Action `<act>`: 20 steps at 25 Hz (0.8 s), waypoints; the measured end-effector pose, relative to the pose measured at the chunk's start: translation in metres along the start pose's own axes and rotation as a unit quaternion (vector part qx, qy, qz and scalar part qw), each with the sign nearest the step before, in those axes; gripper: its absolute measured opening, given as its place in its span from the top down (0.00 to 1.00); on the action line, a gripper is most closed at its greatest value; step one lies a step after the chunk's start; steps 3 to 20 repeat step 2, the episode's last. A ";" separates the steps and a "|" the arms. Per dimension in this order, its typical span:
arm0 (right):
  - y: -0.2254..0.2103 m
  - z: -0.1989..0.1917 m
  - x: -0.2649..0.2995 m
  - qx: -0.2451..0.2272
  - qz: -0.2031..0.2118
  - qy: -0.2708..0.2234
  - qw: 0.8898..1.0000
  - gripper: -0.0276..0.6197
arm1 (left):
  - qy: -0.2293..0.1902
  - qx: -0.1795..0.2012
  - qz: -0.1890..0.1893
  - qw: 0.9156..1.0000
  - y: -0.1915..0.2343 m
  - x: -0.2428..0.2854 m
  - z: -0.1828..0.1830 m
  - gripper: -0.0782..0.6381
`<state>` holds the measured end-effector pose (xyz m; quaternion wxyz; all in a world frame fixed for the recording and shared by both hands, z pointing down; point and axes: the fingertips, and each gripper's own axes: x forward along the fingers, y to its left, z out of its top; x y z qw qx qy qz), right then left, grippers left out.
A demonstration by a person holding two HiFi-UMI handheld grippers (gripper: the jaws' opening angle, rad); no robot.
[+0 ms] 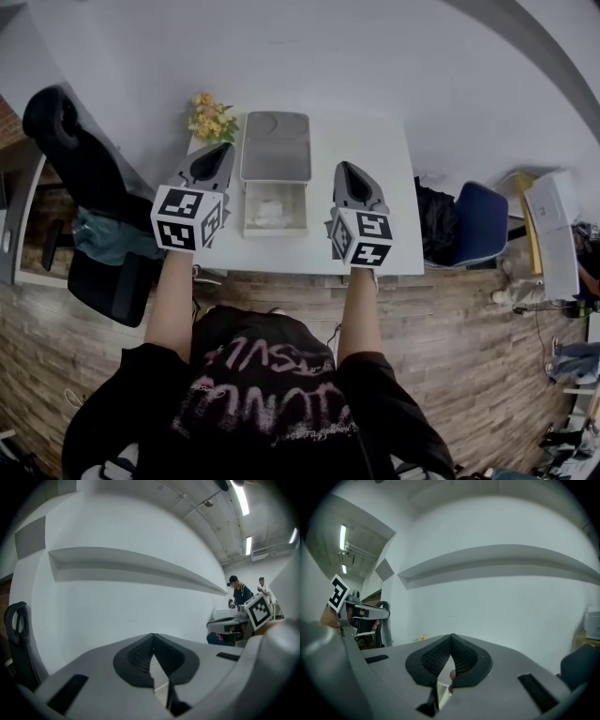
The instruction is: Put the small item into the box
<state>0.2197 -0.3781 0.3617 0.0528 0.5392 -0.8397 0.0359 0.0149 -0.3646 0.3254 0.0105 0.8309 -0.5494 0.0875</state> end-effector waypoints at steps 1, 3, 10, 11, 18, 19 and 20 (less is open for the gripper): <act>-0.002 0.000 0.000 0.001 -0.001 0.000 1.000 0.94 | -0.001 -0.001 0.000 1.000 0.000 0.000 0.000 0.89; -0.003 0.000 0.000 0.003 -0.002 0.000 1.000 0.94 | -0.002 -0.002 0.001 1.000 0.000 0.000 0.001 0.89; -0.003 0.000 0.000 0.003 -0.002 0.000 1.000 0.94 | -0.002 -0.002 0.001 1.000 0.000 0.000 0.001 0.89; -0.003 0.000 0.000 0.003 -0.002 0.000 1.000 0.94 | -0.002 -0.002 0.001 1.000 0.000 0.000 0.001 0.89; -0.003 0.000 0.000 0.003 -0.002 0.000 1.000 0.94 | -0.002 -0.002 0.001 1.000 0.000 0.000 0.001 0.89; -0.003 0.000 0.000 0.003 -0.002 0.000 1.000 0.94 | -0.002 -0.002 0.001 1.000 0.000 0.000 0.001 0.89; -0.003 0.000 0.000 0.003 -0.002 0.000 1.000 0.94 | -0.002 -0.002 0.001 1.000 0.000 0.000 0.001 0.89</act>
